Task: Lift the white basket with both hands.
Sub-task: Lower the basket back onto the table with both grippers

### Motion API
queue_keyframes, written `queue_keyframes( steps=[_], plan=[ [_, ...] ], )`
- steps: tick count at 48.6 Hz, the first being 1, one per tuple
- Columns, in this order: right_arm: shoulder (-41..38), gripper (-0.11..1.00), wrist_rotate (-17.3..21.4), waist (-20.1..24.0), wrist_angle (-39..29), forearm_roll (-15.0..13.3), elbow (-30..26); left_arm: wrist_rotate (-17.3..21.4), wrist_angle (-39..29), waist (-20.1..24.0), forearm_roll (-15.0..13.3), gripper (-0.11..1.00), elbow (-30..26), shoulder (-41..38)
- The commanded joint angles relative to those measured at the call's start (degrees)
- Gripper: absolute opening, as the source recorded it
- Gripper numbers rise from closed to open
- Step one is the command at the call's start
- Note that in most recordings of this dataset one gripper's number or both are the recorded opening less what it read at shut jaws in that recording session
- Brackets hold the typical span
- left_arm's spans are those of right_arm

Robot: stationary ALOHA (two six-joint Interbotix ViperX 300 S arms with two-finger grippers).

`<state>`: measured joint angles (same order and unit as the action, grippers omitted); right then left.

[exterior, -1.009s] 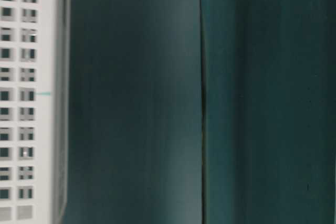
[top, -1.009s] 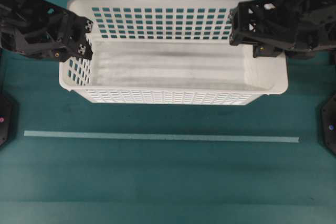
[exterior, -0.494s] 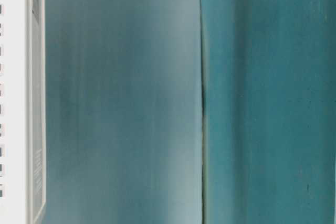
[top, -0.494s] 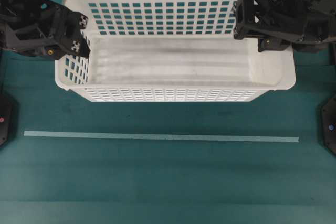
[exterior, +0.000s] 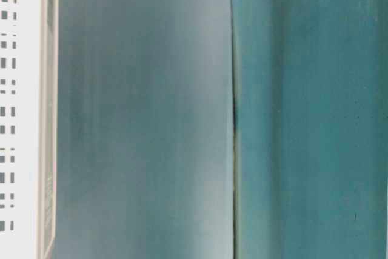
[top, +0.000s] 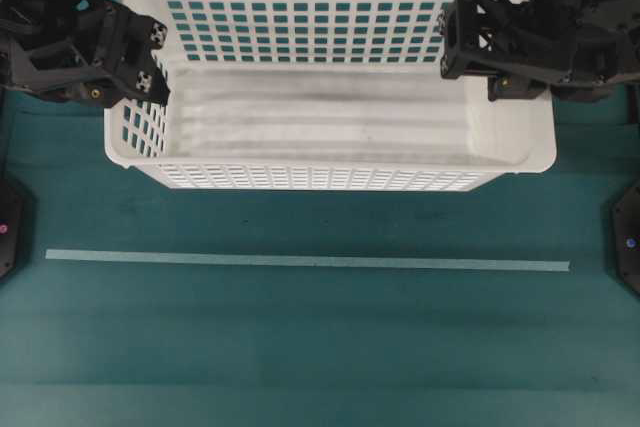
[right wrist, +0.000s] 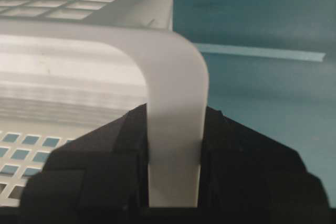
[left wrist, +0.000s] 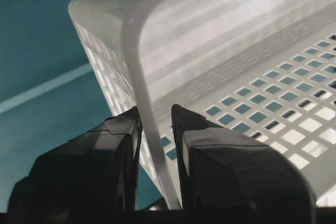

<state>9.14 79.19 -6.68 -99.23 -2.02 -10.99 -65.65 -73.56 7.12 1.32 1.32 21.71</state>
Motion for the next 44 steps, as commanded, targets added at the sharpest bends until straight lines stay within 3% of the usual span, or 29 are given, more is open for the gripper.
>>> queue_keyframes(
  steps=[1,15,29,44],
  plan=[
    [-0.97,0.18,-2.29,0.35,0.26,0.18,0.35,1.23,0.53,0.09,0.26,0.17,-0.88,-0.26],
    [-0.97,0.18,-3.52,0.35,4.39,0.35,6.06,0.97,1.76,0.09,0.35,0.16,5.98,-0.26],
    [-0.88,0.18,-3.43,0.35,11.51,0.35,15.21,0.7,10.55,0.09,0.35,0.16,16.52,-0.26],
    [-1.05,0.18,-3.25,0.35,21.09,1.05,25.4,0.62,15.29,0.53,0.35,0.16,22.15,-1.05]
  ],
)
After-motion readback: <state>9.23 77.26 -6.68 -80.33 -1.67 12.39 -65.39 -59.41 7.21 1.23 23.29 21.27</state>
